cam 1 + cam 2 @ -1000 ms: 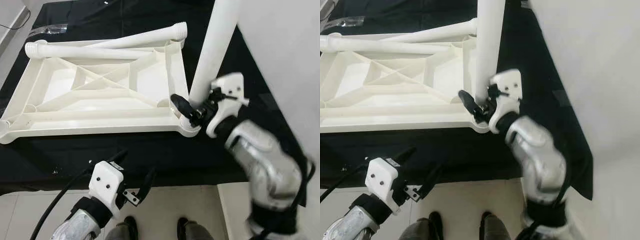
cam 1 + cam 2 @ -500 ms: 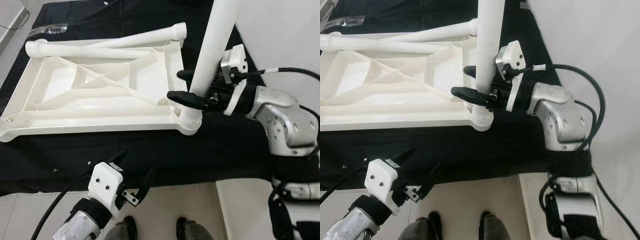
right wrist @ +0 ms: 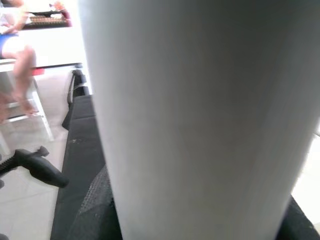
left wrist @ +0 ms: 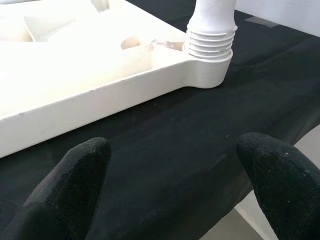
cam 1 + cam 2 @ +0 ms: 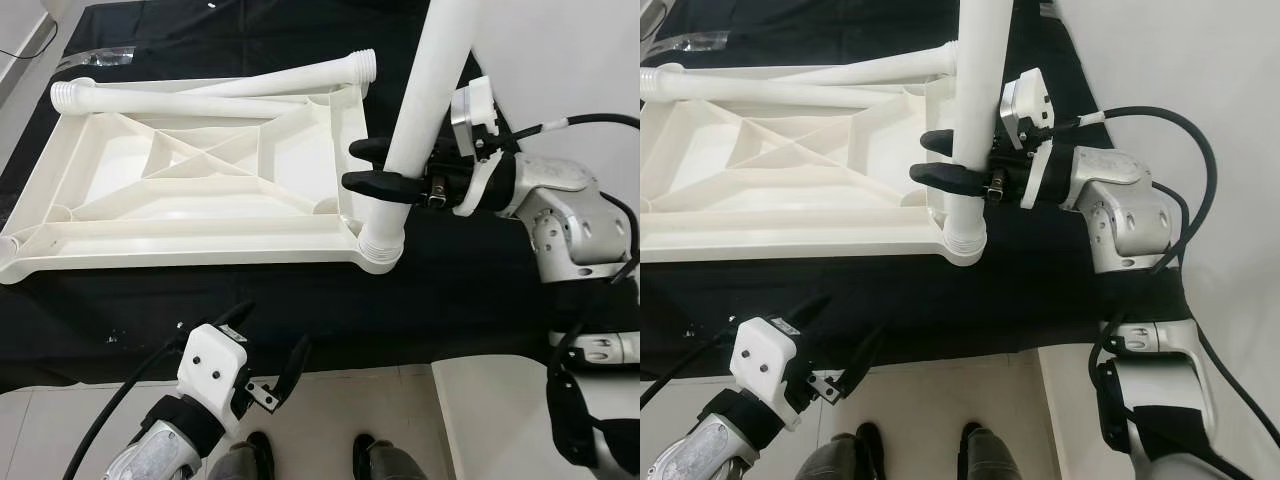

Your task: Building children table

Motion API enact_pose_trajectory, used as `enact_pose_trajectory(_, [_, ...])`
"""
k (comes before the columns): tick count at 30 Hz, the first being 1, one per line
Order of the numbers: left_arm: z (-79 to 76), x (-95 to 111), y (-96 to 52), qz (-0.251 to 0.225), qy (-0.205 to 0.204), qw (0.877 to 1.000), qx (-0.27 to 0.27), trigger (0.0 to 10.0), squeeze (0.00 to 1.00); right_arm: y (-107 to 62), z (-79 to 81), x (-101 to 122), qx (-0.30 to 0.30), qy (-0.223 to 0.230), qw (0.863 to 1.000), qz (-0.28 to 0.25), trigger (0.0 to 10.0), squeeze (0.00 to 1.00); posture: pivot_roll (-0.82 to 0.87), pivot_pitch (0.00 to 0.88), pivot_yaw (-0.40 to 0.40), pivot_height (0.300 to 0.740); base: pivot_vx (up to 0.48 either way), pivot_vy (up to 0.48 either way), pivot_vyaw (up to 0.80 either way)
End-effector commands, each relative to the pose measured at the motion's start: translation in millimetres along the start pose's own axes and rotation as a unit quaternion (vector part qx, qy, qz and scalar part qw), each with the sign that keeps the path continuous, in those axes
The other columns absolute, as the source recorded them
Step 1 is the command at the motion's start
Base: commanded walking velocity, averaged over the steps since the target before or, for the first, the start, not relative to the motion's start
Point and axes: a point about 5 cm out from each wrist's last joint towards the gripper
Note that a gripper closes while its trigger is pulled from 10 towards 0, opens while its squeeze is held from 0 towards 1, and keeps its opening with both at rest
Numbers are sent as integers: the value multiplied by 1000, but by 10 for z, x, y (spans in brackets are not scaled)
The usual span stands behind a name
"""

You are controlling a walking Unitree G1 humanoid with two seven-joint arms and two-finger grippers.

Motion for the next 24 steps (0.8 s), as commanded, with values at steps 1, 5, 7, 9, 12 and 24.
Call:
enact_pose_trajectory(1, [-37, -31, -32, 6, -8, 1000, -2, 10000, 0, -98, -48, -500, -263, 47, 958, 104, 0, 0, -10, 290, -46, 740, 0, 0, 0])
enact_pose_trajectory(5, [-13, -32, -19, 6, -7, 1000, 1, 10000, 0, -387, 369, -804, -439, 44, 881, 172, 0, 0, -28, 302, -21, 740, 0, 0, 0])
enact_pose_trajectory(7, [0, -41, -4, 6, -7, 1000, 0, 10000, 0, -335, 455, -861, -450, 71, 875, 163, 0, 0, -26, 288, -13, 740, 0, 0, 0])
enact_pose_trajectory(9, [-3, -50, 13, 5, -7, 1000, -5, 10000, 0, -225, 461, -860, -457, 90, 874, 143, 0, 0, -26, 288, -13, 740, 0, 0, 0])
enact_pose_trajectory(12, [-4, -58, 29, 4, -6, 1000, -6, 10000, 0, -119, 449, -843, -453, 100, 877, 128, 0, 0, -29, 274, -14, 740, 0, 0, 0])
enact_pose_trajectory(24, [34, -87, 111, -1, -3, 1000, 1, 10000, 0, 28, 461, -651, -435, 107, 892, 59, 10000, 1000, -48, 258, -16, 740, 0, 0, 0])
Point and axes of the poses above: a point about 5 cm out from each wrist's last joint towards the gripper, its own y axis pointing out of the wrist towards the gripper, its own x axis along the axis of the wrist's last joint, z = x × y, and after that the axes turned 7 degrees about y, right-handed
